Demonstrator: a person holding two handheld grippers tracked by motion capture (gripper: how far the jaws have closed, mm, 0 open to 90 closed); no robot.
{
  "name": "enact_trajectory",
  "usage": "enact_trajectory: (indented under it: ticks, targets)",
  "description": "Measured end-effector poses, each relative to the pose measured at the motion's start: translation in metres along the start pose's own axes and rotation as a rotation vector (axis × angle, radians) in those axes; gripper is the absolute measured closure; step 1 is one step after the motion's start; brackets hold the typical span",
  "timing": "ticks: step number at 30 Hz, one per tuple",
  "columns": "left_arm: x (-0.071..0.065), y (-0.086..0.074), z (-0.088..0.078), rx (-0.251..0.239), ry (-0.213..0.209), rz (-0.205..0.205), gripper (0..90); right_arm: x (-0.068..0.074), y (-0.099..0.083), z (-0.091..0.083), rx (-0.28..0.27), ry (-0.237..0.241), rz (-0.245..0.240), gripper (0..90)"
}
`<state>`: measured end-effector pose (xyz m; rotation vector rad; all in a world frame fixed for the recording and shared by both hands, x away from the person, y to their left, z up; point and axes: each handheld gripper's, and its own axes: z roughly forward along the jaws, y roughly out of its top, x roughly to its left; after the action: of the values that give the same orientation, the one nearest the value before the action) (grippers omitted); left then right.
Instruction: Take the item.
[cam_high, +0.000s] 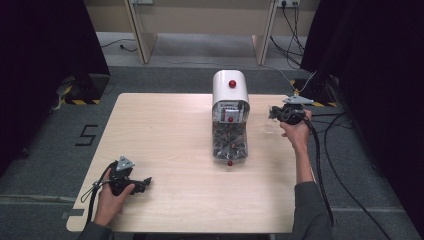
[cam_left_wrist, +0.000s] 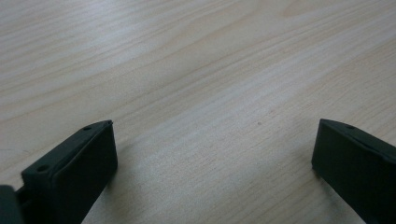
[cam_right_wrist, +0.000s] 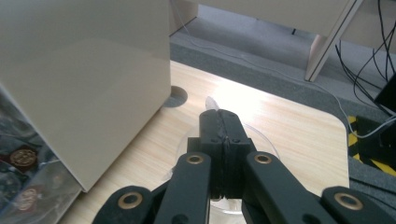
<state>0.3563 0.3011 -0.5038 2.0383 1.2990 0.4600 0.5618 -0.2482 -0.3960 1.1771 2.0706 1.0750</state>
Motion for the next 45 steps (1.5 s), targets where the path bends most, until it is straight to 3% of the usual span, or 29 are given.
enact_trajectory:
  ticks: [11,15,23,38,45]
  targets:
    - [0.0,0.0,0.0,0.0,0.0,0.0,0.0,-0.006,-0.011,0.013,0.039,-0.04,0.001,90.0]
    - [0.0,0.0,0.0,0.001,0.0,0.0,0.0,-0.009,-0.016,0.016,0.047,-0.038,0.025,89.8]
    - [0.0,0.0,0.0,0.0,0.0,0.0,0.0,-0.008,-0.018,0.018,0.038,-0.028,0.028,87.3]
    - [0.0,0.0,0.0,0.0,0.0,0.0,0.0,-0.008,-0.012,0.007,-0.024,-0.002,0.054,73.7]
    - [0.0,0.0,0.0,-0.001,0.0,-0.002,0.0,0.0,-0.012,-0.006,-0.06,0.005,0.059,61.2]
